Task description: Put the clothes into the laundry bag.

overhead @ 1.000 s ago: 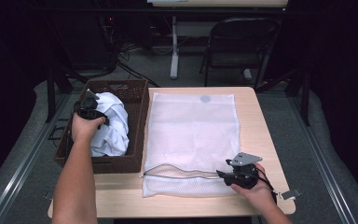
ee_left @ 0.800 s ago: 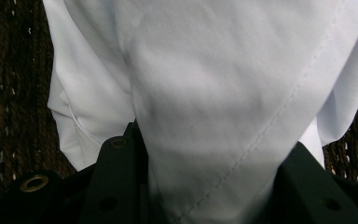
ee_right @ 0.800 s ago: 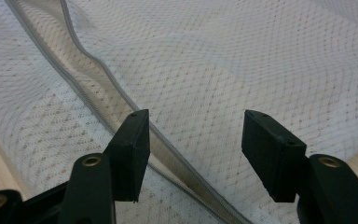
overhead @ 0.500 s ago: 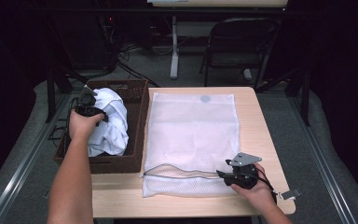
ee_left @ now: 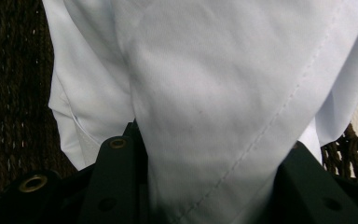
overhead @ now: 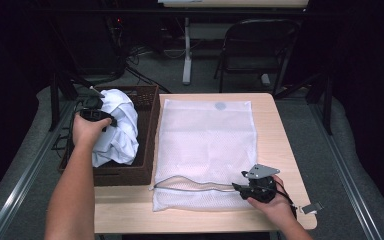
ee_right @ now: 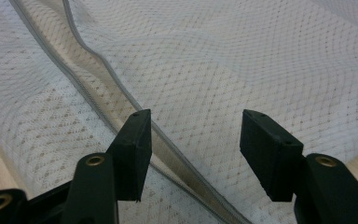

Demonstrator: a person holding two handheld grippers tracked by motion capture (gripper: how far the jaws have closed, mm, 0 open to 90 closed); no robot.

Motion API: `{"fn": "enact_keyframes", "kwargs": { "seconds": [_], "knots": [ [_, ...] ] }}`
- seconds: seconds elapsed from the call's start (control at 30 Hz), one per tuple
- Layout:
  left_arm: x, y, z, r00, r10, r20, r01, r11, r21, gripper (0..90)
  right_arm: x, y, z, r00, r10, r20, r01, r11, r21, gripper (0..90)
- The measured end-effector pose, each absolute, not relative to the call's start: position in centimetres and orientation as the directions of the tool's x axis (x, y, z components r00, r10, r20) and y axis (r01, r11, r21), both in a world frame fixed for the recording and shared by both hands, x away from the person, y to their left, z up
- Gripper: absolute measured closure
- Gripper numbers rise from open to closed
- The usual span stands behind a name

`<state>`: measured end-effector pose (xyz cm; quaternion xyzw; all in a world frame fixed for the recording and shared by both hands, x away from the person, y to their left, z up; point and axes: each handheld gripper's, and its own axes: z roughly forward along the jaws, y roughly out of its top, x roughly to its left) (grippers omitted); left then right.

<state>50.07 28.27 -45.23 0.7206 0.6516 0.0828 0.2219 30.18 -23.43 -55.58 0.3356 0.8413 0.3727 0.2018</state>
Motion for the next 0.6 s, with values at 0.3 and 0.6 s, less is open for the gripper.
{"fn": "enact_keyframes", "kwargs": {
  "seconds": [0.3, 0.6],
  "knots": [
    [49.8, 27.6, -44.3, 0.165, 0.972, -0.165, 0.892, -0.076, 0.445, 60.3, 30.1, -23.4, -55.6, -0.705, 0.704, -0.086, 0.396, 0.492, 0.775, 45.0],
    [49.4, 27.1, -42.9, 0.197, 0.965, -0.172, 0.883, -0.098, 0.459, 60.2, 30.0, -23.2, -55.5, -0.721, 0.685, -0.101, 0.368, 0.502, 0.783, 46.9]
  ]
}}
